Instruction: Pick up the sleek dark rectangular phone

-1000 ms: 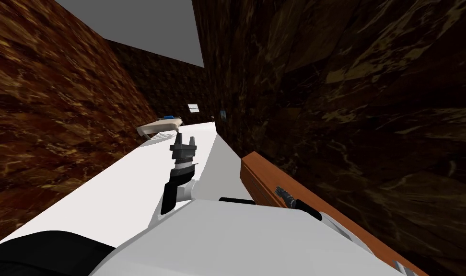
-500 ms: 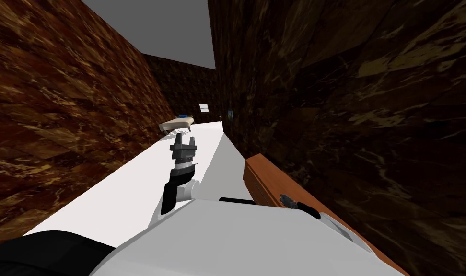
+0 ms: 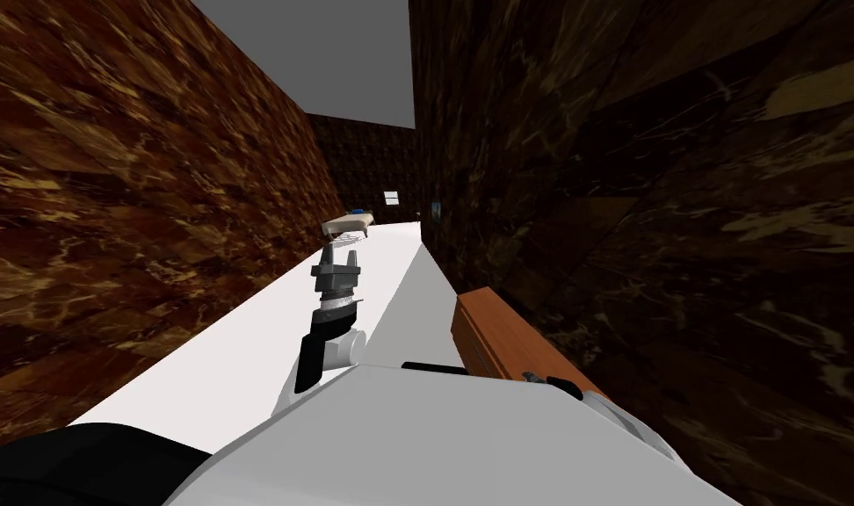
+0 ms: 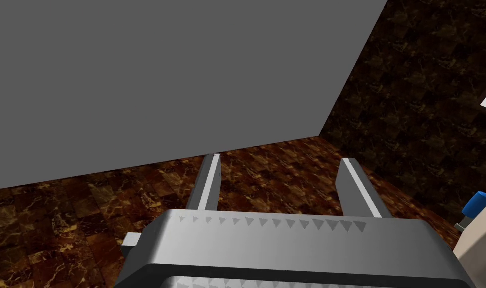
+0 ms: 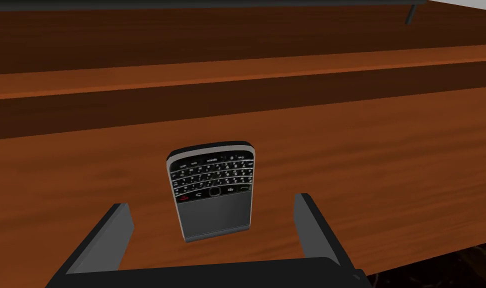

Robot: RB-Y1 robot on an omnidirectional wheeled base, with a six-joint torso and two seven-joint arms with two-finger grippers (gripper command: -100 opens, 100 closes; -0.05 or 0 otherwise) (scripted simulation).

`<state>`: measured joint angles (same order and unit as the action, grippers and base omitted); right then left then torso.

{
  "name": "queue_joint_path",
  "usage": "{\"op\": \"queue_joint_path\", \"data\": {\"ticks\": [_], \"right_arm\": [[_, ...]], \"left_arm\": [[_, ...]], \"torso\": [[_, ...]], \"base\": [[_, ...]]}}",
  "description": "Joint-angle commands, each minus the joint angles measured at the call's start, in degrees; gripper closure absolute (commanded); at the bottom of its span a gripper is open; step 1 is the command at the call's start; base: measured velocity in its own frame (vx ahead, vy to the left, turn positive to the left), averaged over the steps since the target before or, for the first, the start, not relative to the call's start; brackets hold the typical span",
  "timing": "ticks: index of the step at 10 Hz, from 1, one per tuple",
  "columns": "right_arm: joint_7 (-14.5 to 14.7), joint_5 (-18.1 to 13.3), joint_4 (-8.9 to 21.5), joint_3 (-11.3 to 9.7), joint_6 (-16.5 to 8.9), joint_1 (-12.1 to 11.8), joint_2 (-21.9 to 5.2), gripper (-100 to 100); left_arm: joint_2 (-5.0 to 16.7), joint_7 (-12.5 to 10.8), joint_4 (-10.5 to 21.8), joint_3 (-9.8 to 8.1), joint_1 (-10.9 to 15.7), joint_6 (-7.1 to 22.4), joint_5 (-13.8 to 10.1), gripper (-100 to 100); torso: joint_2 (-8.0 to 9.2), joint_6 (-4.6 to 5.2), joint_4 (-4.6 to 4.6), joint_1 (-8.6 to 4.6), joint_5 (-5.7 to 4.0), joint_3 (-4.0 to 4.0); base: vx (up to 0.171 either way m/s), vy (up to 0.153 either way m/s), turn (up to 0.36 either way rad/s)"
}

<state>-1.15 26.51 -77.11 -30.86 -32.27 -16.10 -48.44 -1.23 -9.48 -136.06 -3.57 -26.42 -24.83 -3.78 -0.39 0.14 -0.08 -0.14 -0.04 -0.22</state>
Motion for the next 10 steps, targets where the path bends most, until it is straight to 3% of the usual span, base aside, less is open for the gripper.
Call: {"op": "queue_joint_path", "data": {"ticks": [1,5,6,7,8,10], "right_arm": [[0.1,1.0,2.0,-2.2,-1.5,1.1,-0.5,-100],[0.1,3.3,5.2,-6.6,-4.7,3.6,-1.5,-100],[0.1,2.9,4.5,-5.9,-4.1,3.1,-1.5,-100],[0.1,3.0,4.6,-6.0,-4.3,3.2,-1.5,0],[0.4,2.1,6.5,-5.5,-3.3,3.3,0.1,-100],[0.9,0.9,9.1,-5.0,-2.1,3.4,2.3,-100]], "left_arm": [[0.0,0.0,0.0,0.00,0.0,0.0,0.0,0],[0.0,0.0,0.0,0.00,0.0,0.0,0.0,0],[0.0,0.0,0.0,0.00,0.0,0.0,0.0,0],[0.0,0.0,0.0,0.00,0.0,0.0,0.0,0],[0.0,0.0,0.0,0.00,0.0,0.0,0.0,0],[0.0,0.0,0.0,0.00,0.0,0.0,0.0,0]], "torso": [[0.00,0.00,0.00,0.00,0.00,0.00],[-0.01,0.02,0.00,0.01,0.01,-0.01],[-0.02,0.03,-0.01,0.04,0.01,-0.01],[-0.01,0.06,-0.01,0.10,0.02,-0.01],[0.00,0.06,0.00,0.16,0.03,0.00],[0.01,0.05,0.00,0.07,0.01,0.00]], "base": [[0.002,-0.036,0.335],[0.003,-0.041,0.195],[0.002,-0.017,0.034],[0.000,0.000,0.000],[0.002,-0.017,0.034],[-0.004,-0.036,0.043]]}}
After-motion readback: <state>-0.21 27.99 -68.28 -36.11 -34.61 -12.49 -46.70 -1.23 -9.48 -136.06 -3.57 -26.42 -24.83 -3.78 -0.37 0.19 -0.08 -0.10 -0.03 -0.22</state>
